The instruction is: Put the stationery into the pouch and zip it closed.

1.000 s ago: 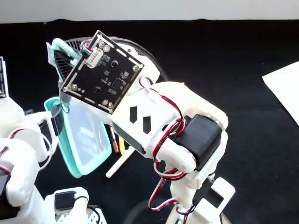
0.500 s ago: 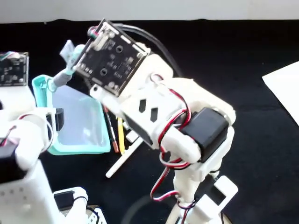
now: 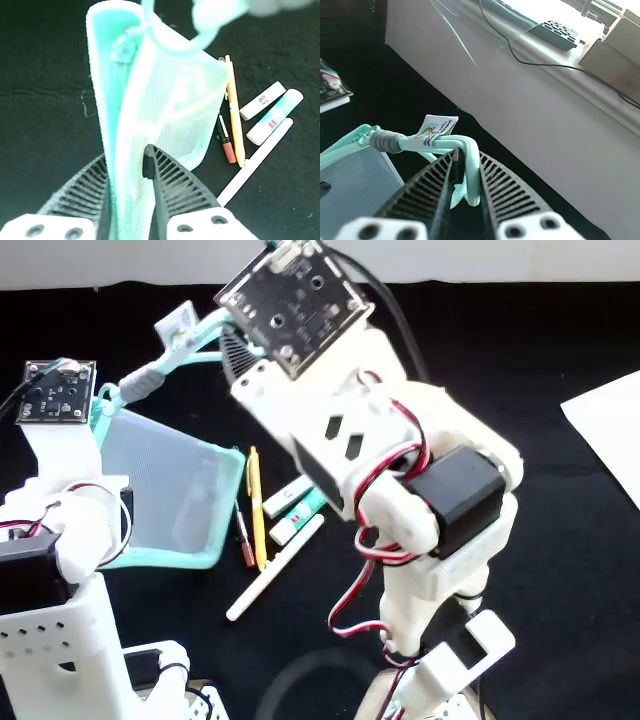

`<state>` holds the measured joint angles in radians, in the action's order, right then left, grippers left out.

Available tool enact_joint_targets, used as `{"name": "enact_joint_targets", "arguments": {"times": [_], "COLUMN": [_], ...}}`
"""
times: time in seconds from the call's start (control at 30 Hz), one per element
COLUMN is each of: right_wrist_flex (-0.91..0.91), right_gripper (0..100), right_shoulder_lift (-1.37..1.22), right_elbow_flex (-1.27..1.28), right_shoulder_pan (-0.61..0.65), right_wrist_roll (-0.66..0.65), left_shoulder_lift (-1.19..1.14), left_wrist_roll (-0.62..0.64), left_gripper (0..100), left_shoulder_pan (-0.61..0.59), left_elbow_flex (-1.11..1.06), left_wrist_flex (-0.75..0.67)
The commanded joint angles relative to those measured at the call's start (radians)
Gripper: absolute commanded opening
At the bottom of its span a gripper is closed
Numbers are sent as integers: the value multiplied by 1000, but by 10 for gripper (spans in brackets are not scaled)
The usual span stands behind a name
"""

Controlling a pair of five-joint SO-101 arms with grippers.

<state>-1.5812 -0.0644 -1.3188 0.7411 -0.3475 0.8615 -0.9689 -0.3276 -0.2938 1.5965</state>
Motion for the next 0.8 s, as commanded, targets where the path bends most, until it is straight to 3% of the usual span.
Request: {"name": "enact_joint_targets", "arguments": {"times": [0.0, 0.1, 0.3, 0.57, 0.77], "right_wrist_flex": [-1, 2, -2, -18, -84], "right_gripper": [6, 6, 6, 6, 6], "right_shoulder_lift": [38, 38, 38, 36, 35], "right_elbow_flex": [-8, -8, -8, -7, -7], "right_shoulder_pan": [-91, -159, -274, -398, -415], "right_wrist_roll": [11, 35, 124, 127, 123], "left_shoulder_lift": [7, 4, 1, 8, 8], "left_wrist_roll": [-35, -123, -261, -267, -267], "left_gripper": [6, 6, 6, 6, 6], "left_shoulder_pan": [-10, -10, -10, -18, -12], "left_elbow_flex": [114, 236, 400, 361, 257], "left_wrist_flex": [-8, -3, 144, 167, 169]}}
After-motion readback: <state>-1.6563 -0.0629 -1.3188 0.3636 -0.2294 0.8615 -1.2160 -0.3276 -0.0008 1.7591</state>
